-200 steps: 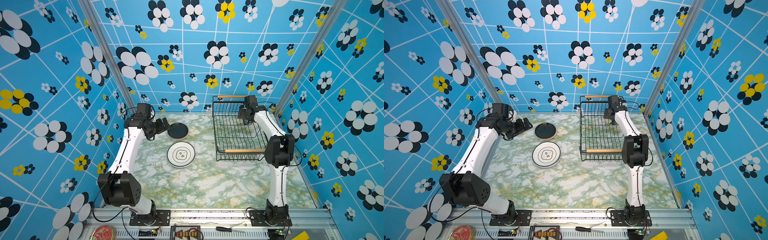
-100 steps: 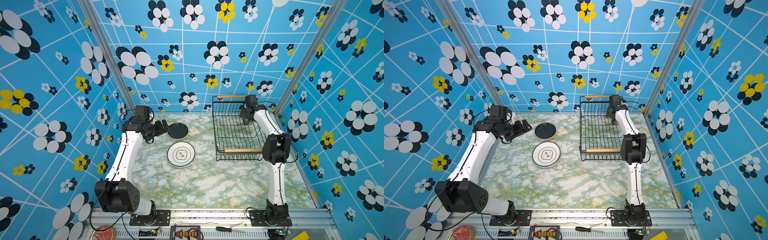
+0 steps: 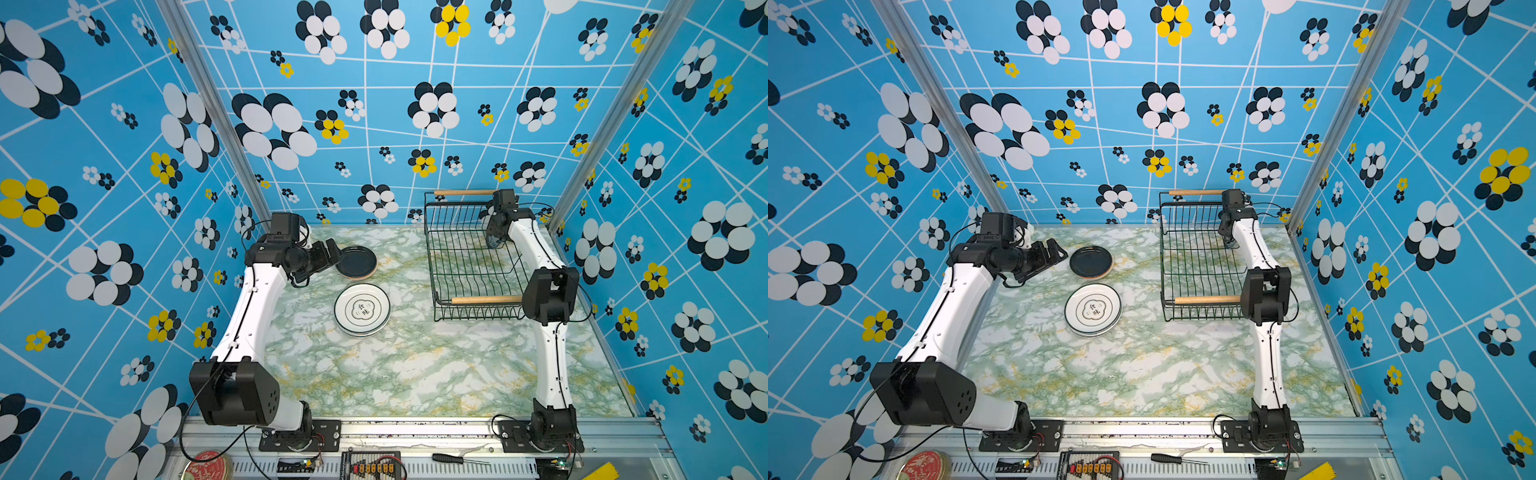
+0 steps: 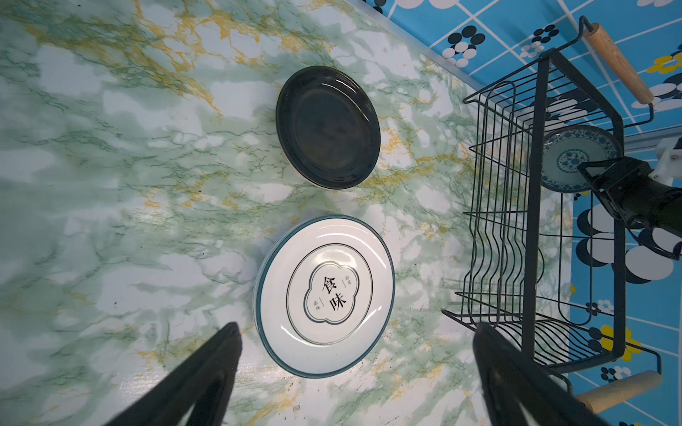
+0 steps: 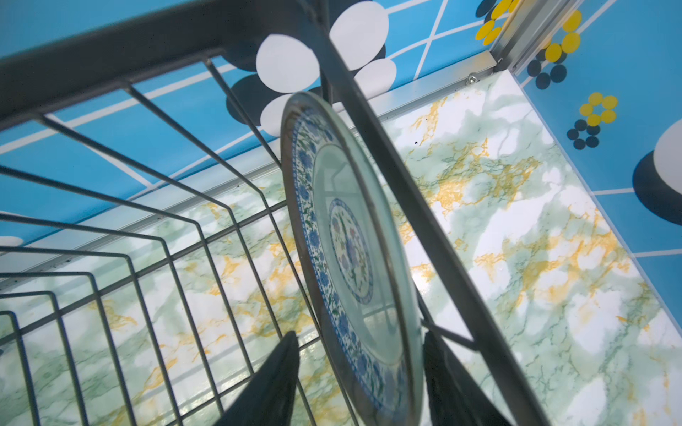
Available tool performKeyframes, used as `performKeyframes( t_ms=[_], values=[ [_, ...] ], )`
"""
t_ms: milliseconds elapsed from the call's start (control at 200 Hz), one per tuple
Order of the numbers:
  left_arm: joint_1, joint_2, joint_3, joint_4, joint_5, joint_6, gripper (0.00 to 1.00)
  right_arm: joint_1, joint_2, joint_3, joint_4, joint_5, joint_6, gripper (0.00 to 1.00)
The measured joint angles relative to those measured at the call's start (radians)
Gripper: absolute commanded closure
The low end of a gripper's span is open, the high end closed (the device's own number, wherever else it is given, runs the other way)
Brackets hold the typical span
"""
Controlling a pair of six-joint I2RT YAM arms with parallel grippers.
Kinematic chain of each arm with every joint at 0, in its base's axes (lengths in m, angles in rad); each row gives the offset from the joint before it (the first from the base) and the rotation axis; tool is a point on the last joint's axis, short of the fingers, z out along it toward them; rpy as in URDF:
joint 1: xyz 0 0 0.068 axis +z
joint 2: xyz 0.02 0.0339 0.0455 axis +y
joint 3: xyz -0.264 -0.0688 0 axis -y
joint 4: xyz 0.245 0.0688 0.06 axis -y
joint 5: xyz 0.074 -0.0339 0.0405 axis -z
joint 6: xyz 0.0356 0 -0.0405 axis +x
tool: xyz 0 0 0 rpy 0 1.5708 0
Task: Unload the plates from the dish rack
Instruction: Pick up the plate from the dish rack.
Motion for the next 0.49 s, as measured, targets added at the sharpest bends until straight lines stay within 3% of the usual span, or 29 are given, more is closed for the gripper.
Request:
performKeyframes(
  t_ms=[290,495],
  values=[
    [-0.009,-0.021,-0.018,0.021,-0.003,-0.019,0.01,-0.002,0.036,0.02,0.011,0.0,-0.024,0.6],
    [-0.014,-0.022,-0.021,0.024,-0.014,-0.038,0.01,-0.002,0.053,0.021,0.024,0.003,-0.041,0.73]
  ],
)
